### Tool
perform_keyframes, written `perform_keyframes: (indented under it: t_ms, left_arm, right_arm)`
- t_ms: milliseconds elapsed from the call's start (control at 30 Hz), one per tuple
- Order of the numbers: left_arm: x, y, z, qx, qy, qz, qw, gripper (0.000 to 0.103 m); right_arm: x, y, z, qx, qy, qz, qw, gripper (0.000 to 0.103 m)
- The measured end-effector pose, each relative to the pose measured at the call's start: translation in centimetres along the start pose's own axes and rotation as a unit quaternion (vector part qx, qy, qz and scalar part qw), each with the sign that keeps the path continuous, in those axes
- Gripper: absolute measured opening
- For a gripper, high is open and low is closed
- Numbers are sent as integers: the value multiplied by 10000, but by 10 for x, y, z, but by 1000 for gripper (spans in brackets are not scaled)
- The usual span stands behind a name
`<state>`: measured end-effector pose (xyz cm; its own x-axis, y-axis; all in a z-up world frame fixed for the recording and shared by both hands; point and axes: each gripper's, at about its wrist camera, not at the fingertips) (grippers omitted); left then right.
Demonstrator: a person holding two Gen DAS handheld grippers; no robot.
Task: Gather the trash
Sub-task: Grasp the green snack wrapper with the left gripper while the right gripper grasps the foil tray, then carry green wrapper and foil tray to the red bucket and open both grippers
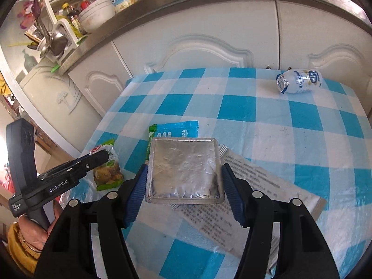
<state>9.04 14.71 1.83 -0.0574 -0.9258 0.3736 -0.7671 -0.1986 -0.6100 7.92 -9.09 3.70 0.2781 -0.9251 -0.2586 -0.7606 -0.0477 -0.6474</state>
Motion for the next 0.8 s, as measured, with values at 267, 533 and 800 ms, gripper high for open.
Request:
perform_keyframes:
  t_ms: [267,533,800]
  left_arm:
    - [-30,25,-34,64,59,-328,9994,29]
    - [-40,60,-65,33,348,-559,9978,29]
    - [-48,96,-97,-19,428,-621,9971,29]
  right_arm:
    - [2,32,-33,232,-67,492,9985,63]
    - [-11,66,-69,463,-50,616,9970,63]
    - [-29,92,-92,514,-92,610,9968,63]
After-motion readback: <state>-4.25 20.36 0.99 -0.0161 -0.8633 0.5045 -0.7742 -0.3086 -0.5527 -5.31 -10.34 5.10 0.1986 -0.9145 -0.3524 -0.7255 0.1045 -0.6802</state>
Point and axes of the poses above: each gripper's, at about its wrist camera, not at the fingertips, and z roughly the way its jaws point, x to its right, y to its underside, and after that the axes turned 5 degrees about -z, right-handed
